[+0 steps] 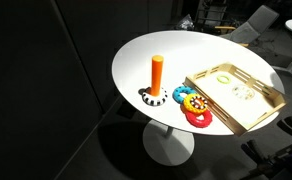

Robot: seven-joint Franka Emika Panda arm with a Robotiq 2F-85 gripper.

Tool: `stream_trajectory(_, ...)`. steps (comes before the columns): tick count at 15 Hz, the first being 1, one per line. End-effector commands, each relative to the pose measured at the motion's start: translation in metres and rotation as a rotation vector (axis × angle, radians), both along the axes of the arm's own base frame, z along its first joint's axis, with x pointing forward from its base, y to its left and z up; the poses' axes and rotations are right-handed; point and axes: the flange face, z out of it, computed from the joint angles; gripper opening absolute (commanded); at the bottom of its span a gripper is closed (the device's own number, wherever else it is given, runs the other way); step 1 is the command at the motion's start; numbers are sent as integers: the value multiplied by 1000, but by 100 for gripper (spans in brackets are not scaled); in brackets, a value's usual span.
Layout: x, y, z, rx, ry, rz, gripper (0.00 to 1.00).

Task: Pick up the green ring from the table and put it in the wooden tray

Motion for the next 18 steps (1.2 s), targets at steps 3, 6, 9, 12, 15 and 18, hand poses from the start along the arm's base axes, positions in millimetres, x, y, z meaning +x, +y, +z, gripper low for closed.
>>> stream_trajectory(3,8,-22,-30,-7,-69,-16,100)
stream_trajectory(6,16,-28,-55,8,-95,-17,100)
stream_trajectory(9,24,-26,-81,35,-95,-13,100)
stream_trajectory(12,32,-17,-107,66,-72,-2,100)
stream_trajectory(15,42,-10,-127,76,-41,6,100)
stream_trajectory(18,50,-4,-145,76,-13,23,100)
